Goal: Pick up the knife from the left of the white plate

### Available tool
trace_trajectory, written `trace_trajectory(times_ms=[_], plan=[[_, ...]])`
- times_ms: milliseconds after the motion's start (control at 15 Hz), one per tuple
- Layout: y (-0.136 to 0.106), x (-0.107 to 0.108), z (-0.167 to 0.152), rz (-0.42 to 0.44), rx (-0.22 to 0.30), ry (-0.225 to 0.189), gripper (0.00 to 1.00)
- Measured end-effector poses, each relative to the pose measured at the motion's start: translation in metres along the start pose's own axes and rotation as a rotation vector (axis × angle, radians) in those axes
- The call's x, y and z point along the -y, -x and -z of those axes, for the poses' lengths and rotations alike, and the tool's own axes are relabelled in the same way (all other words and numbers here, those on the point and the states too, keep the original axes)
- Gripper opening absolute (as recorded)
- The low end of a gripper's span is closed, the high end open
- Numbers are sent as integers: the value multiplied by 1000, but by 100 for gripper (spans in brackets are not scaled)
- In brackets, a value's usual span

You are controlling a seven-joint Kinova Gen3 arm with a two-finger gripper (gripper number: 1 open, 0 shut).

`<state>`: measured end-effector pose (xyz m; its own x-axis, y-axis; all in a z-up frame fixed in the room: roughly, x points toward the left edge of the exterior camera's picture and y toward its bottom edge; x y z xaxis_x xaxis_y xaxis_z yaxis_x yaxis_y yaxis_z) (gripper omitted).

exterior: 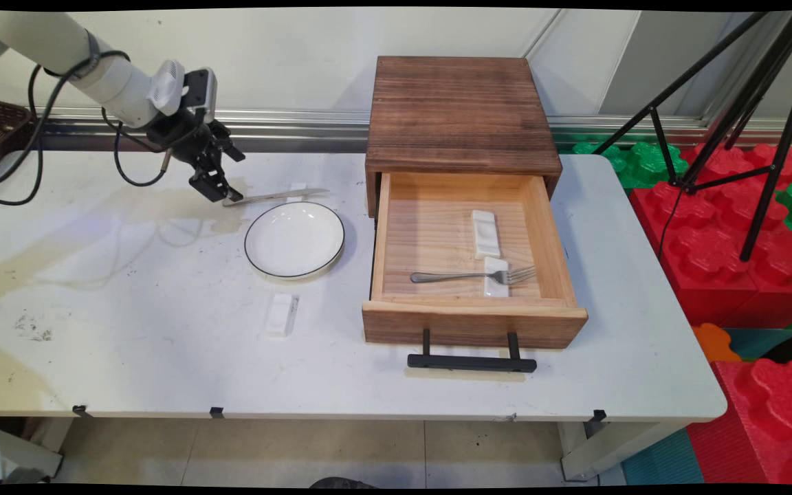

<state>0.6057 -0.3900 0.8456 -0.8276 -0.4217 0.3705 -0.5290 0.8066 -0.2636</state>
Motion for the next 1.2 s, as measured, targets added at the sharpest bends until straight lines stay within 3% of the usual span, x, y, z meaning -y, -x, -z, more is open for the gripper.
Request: trace_trajectory(times_ms=[467,1200], plan=[[14,13,-30,21,26,2,100],[12,28,-62,34,-22,36,100]])
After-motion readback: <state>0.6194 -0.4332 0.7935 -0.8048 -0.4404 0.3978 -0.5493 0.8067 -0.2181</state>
